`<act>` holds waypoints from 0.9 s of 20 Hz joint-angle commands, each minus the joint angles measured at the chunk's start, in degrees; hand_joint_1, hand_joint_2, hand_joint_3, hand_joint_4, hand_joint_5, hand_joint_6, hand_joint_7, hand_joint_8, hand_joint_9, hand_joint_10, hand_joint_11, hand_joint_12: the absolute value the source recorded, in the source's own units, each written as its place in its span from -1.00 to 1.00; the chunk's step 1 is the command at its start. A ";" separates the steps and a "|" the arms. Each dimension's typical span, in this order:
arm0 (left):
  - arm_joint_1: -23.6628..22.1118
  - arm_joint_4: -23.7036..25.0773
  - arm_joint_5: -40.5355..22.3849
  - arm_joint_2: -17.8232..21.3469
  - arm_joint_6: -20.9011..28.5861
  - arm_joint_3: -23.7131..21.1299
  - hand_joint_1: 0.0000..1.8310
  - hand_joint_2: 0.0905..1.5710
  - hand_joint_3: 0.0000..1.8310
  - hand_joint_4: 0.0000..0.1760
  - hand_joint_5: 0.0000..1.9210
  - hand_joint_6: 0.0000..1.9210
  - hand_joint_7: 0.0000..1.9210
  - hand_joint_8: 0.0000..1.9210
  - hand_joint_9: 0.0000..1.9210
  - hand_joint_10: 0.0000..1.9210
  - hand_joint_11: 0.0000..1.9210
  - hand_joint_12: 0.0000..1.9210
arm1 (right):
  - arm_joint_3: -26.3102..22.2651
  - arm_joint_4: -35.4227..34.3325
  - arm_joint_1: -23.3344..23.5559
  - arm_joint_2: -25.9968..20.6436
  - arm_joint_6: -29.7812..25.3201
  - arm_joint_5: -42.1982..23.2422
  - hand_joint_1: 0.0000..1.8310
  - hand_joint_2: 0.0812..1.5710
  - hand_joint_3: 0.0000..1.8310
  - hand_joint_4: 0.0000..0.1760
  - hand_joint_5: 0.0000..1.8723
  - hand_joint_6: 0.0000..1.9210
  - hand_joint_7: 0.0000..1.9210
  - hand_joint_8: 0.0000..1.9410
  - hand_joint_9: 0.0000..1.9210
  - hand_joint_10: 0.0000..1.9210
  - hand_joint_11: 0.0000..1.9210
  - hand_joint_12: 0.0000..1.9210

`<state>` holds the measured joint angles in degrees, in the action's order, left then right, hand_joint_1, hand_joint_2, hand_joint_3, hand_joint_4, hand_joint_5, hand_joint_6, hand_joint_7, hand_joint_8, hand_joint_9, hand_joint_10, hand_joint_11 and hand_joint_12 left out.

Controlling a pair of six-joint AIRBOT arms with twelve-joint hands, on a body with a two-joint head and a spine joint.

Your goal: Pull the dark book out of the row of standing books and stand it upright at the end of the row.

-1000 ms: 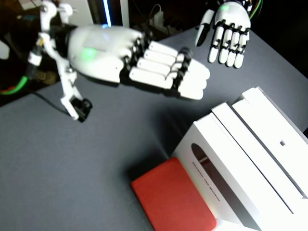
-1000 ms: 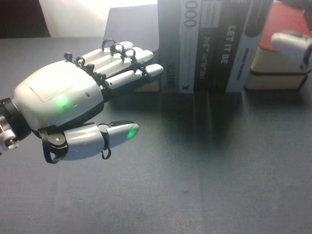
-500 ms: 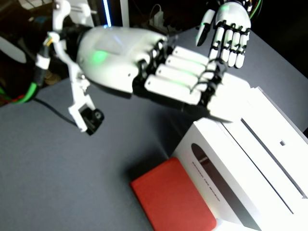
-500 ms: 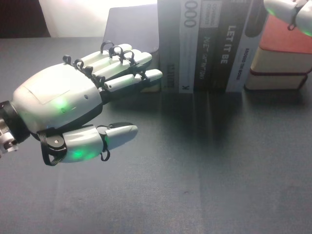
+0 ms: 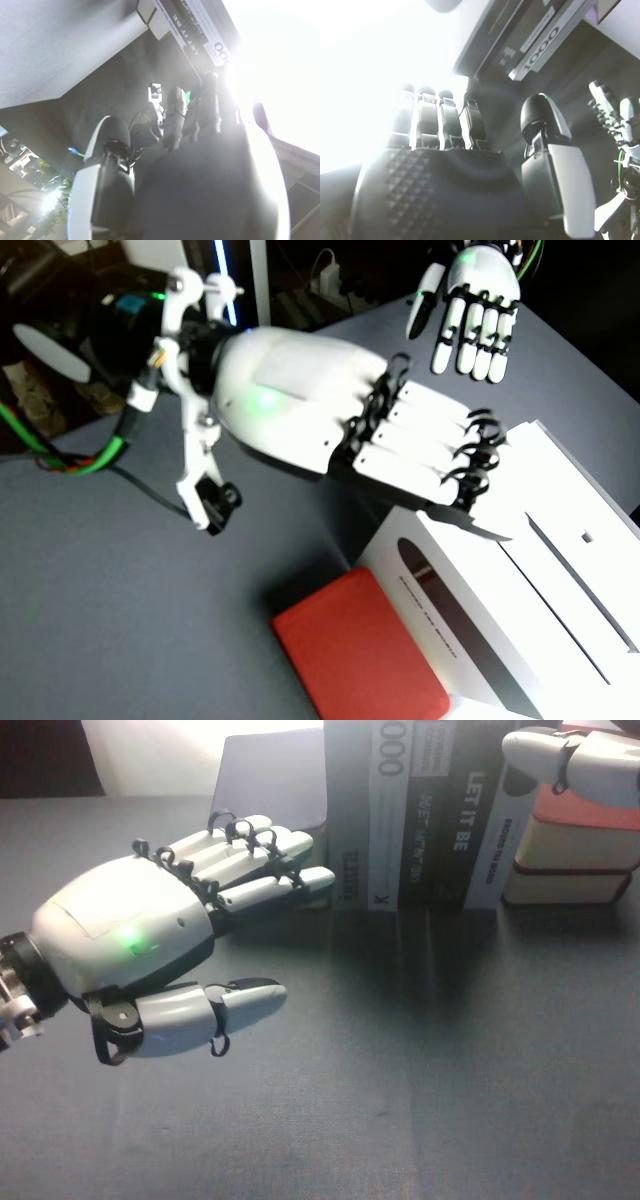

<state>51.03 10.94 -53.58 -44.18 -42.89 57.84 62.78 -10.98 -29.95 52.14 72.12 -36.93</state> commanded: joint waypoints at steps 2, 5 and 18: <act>-0.35 -0.77 -7.37 -0.36 -0.15 -0.06 -0.72 0.78 -1.00 -0.86 -0.82 -0.99 -1.00 -1.00 -1.00 -1.00 -1.00 -1.00 | 0.14 0.25 1.03 0.42 0.67 -5.86 -0.68 0.69 -1.00 -1.00 -0.78 -0.39 -1.00 -1.00 -1.00 -1.00 -1.00 -1.00; 0.10 -1.23 -7.91 -0.26 -0.15 -0.16 -0.73 0.78 -1.00 -0.62 -0.85 -1.00 -1.00 -1.00 -1.00 -1.00 -1.00 -1.00 | -0.48 0.73 1.02 0.44 0.96 -5.43 -0.78 0.70 -1.00 -1.00 -0.66 -0.35 -1.00 -1.00 -1.00 -1.00 -1.00 -1.00; 1.87 -3.12 -9.63 -0.07 -0.17 -0.41 -0.63 0.75 -1.00 -0.82 -0.82 -0.99 -1.00 -1.00 -1.00 -1.00 -1.00 -1.00 | -9.64 7.58 -4.20 -6.10 -2.19 -10.47 -0.54 0.69 -1.00 -1.00 -0.70 -0.19 -0.97 -1.00 -1.00 -1.00 -1.00 -1.00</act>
<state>53.52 8.51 -56.16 -44.16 -43.03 57.78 53.08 -2.87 -35.00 45.71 68.88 -42.41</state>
